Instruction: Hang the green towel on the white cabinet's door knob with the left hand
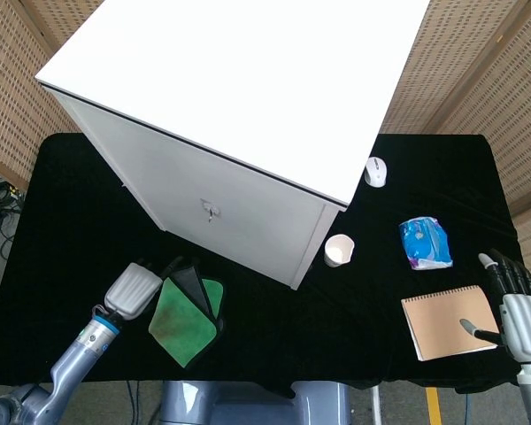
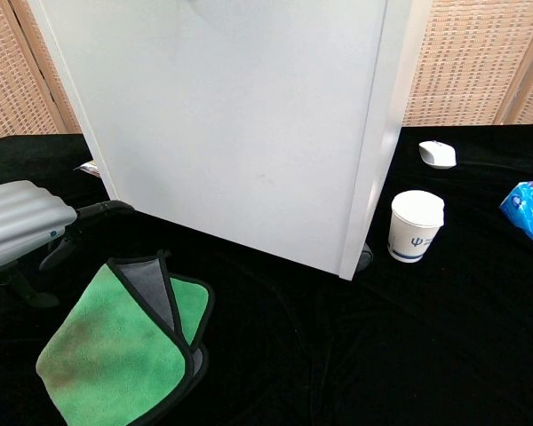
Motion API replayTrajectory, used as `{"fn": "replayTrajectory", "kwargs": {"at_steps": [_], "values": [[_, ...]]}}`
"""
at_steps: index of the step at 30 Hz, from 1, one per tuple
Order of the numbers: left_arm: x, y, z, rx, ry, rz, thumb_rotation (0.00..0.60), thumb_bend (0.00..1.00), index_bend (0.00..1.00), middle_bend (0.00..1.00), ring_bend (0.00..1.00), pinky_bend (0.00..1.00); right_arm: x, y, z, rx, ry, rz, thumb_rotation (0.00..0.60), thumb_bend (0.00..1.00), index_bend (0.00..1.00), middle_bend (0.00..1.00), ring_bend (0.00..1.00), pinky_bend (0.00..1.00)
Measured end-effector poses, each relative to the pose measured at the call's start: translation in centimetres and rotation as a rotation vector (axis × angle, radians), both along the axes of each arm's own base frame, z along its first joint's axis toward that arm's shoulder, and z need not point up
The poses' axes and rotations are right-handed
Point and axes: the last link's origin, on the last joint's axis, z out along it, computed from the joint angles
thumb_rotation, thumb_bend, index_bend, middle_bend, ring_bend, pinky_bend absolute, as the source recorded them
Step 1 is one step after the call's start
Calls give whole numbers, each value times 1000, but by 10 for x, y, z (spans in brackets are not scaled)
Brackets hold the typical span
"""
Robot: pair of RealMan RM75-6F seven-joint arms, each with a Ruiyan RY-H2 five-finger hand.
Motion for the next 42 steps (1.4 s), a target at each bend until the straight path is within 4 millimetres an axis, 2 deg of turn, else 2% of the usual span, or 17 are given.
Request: {"fn": "replayTrajectory", "kwargs": {"at_steps": [5, 11, 15, 17, 19, 27, 32, 36, 42], "values": [[-3, 4, 5, -15, 77, 15, 600, 39, 0, 506, 309, 304, 1, 1, -1, 1, 3, 4, 600, 66, 0, 0, 0, 0], [-4, 4, 0, -20, 111, 39, 600, 38, 0, 261, 97, 75, 0, 0, -1, 0, 3, 0, 600, 66, 0, 0, 0, 0], [-5, 2, 0, -18, 110, 43, 600, 39, 0, 166, 39, 32, 0, 0, -1, 3, 3, 0, 600, 66, 0, 0, 0, 0], [-5, 1, -1, -18, 112, 45, 600, 39, 0, 81, 5, 5, 0, 0, -2, 4, 3, 1, 600, 66, 0, 0, 0, 0], [-4, 0, -3, -24, 109, 45, 600, 38, 0, 48, 0, 0, 1, 0, -1, 2, 3, 3, 600, 67, 0, 0, 0, 0], [-2, -3, -14, -42, 104, 36, 600, 43, 8, 27, 0, 0, 1, 0, -2, 4, 3, 4, 600, 67, 0, 0, 0, 0], [1, -5, -24, -53, 89, 28, 600, 47, 140, 27, 0, 0, 1, 0, -1, 3, 1, 3, 600, 66, 0, 0, 0, 0], [3, -5, -32, -62, 84, 20, 600, 64, 178, 27, 0, 0, 1, 0, -1, 1, -2, 3, 600, 66, 0, 0, 0, 0], [4, -2, -48, -64, 90, 12, 600, 148, 262, 27, 0, 0, 0, 0, 1, -3, -5, 4, 600, 67, 0, 0, 0, 0]]}}
